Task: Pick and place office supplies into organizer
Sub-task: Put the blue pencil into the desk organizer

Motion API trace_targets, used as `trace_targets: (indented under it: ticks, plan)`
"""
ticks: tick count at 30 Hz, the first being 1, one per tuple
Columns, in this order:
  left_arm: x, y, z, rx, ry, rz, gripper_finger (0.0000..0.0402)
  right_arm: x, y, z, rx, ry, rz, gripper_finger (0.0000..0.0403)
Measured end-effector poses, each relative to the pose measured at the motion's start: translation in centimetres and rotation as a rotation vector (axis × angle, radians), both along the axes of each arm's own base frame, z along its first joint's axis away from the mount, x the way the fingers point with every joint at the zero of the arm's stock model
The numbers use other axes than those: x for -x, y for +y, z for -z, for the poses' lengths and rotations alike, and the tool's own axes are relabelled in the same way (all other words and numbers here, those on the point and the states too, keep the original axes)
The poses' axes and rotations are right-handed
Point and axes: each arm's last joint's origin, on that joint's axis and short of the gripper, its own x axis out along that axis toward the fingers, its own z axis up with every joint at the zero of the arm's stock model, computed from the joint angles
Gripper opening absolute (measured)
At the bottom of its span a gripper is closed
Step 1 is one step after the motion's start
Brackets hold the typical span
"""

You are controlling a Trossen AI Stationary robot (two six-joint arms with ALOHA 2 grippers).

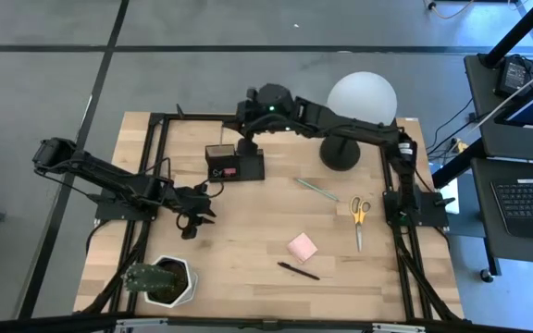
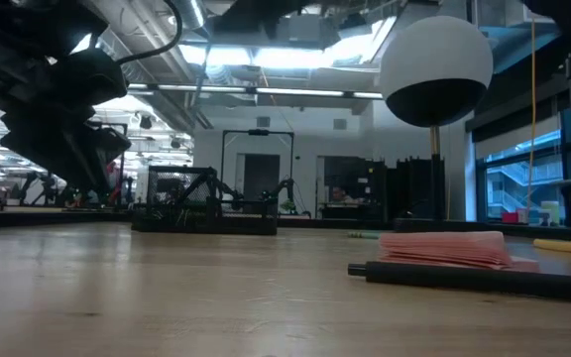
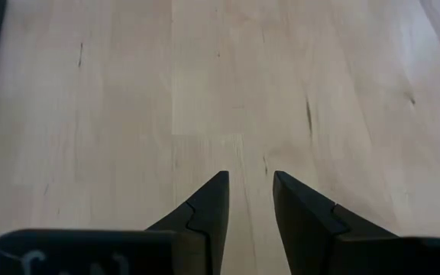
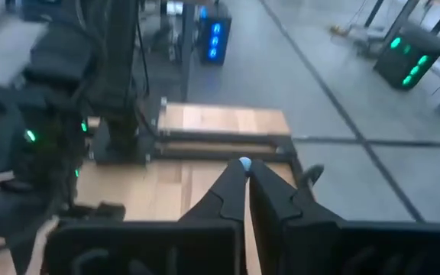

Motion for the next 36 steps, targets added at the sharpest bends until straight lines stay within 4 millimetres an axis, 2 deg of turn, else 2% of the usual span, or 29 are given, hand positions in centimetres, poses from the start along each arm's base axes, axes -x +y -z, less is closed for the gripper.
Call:
trace_targets:
  ticks: [11, 20, 28, 36]
  plan:
    - [0.0, 0.0, 0.0, 0.005, 0.001, -0.005, 0.0097, -3.1, -1.4, 6.4, 0.009, 0.132, -0.011, 0.0009]
    - [0.0, 0.0, 0.0, 0.005, 0.001, -0.005, 0.0097, -4.3, -2.1, 9.8, 0.000, 0.199, -0.009, 0.0009]
    - [0.0, 0.0, 0.0, 0.005, 0.001, -0.005, 0.0097, -4.5, -2.4, 10.9, -0.007, 0.226, -0.004, 0.0009]
    - [0.0, 0.0, 0.0, 0.007, 0.001, -0.007, 0.0097, -4.4, -2.4, 10.9, -0.009, 0.236, -0.004, 0.0012]
